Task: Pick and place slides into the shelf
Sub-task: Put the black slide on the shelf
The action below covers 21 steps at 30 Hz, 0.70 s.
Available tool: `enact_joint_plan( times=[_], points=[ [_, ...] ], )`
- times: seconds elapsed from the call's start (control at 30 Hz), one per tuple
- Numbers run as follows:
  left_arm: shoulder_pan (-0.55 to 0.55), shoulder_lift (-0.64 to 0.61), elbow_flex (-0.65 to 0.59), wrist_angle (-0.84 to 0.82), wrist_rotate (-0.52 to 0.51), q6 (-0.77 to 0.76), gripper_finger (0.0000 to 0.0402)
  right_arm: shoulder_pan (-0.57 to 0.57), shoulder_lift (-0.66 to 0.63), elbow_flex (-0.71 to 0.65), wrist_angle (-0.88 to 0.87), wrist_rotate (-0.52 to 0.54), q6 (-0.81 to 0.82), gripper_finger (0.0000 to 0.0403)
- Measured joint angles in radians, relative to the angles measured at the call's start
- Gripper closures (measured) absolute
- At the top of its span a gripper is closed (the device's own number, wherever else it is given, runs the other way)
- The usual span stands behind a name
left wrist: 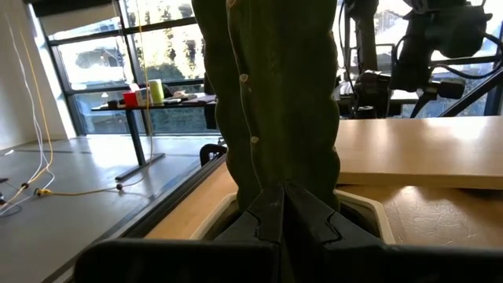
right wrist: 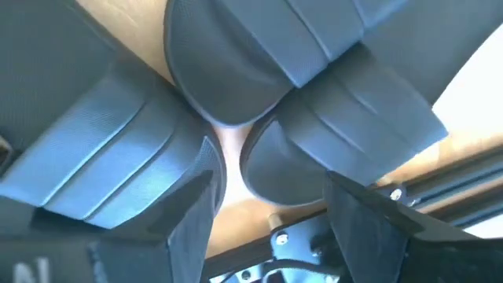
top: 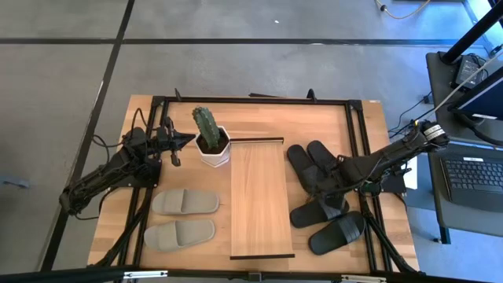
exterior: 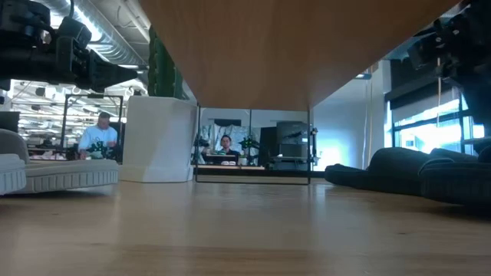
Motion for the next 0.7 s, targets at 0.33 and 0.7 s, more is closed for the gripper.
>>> enact_joint_plan(
  times=[0.33,0.7],
  points=[
    [0.0,0.0,0.0,0.0,0.0,0.0,0.0401,0.128,0.074,0.0,-0.001,0.231,0.061,0.0166],
    [0.0,0.0,0.0,0.0,0.0,0.001,0.0401,0.223,0.16,0.0,-0.056,0.272,0.1,0.0166]
  ],
)
